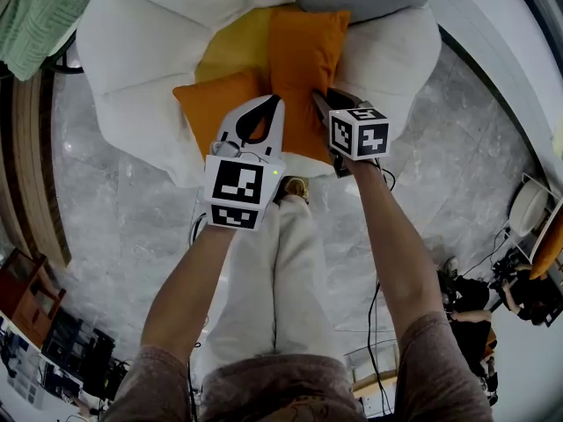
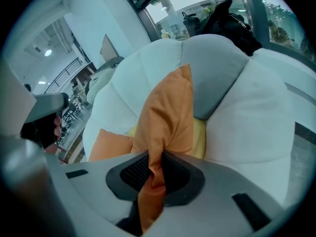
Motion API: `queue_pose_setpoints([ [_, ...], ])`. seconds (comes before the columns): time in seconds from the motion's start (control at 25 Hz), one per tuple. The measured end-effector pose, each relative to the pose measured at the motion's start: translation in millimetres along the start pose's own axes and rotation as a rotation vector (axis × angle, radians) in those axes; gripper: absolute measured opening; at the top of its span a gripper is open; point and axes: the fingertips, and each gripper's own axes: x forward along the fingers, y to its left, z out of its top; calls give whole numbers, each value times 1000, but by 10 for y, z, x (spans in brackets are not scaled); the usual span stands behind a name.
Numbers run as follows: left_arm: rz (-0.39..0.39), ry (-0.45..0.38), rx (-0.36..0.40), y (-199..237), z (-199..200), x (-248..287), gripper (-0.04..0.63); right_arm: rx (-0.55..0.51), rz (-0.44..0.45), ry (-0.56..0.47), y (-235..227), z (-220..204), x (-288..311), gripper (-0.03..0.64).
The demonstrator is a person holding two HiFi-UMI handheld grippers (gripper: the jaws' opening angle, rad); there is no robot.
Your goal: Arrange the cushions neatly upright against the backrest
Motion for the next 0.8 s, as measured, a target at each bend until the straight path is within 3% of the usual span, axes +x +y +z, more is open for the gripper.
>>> queue_pose_setpoints([
  [0.44, 14, -7, -8, 0, 15, -23, 5, -57, 43, -98, 122, 247, -231, 75],
  [0.8, 15, -13, -10, 32, 22, -53, 5, -120, 56, -269, 166, 1018, -372, 76],
])
